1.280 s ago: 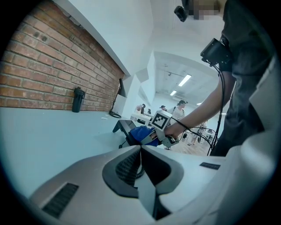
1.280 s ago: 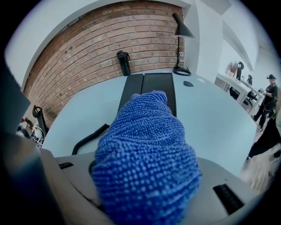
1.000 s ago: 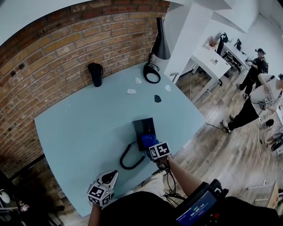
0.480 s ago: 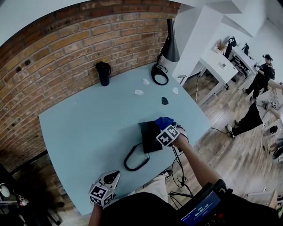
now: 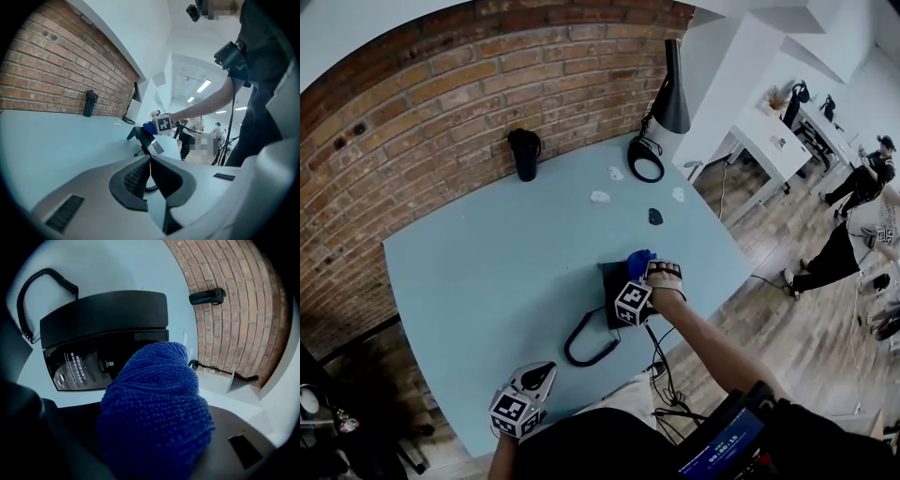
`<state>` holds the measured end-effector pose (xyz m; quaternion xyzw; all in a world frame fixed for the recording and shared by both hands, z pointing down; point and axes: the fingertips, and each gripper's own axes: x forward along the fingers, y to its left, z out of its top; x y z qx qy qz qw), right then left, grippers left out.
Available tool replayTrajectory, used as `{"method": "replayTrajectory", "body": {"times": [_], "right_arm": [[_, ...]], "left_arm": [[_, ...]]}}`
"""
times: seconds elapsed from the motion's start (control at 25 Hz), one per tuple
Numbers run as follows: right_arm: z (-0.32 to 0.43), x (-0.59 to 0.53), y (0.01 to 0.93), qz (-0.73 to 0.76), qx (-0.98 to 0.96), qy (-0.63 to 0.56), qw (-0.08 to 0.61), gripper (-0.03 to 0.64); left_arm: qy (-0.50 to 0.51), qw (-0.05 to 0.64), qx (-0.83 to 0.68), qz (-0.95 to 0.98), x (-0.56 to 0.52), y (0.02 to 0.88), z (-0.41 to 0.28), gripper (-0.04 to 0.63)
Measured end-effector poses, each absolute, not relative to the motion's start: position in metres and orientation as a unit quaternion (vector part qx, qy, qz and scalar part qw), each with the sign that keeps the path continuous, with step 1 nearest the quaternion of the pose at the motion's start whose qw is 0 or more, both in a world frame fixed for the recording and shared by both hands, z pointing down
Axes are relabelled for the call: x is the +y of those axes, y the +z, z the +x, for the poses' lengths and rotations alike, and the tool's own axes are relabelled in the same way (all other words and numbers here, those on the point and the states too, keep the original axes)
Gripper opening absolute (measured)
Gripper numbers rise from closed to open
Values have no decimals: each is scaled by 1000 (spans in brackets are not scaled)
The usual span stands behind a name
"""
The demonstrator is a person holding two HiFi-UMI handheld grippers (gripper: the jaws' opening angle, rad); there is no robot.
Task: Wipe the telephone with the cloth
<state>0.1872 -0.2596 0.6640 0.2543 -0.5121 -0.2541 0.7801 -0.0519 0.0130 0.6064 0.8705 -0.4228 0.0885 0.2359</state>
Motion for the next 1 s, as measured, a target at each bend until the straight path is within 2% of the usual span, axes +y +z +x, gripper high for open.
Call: {"method": "replayTrajectory", "body": {"times": [1.0], "right_arm": [[186, -243, 672, 282, -466, -288, 788, 201]], "left_arm": [[87, 250, -413, 872, 10, 612, -49, 20]]}}
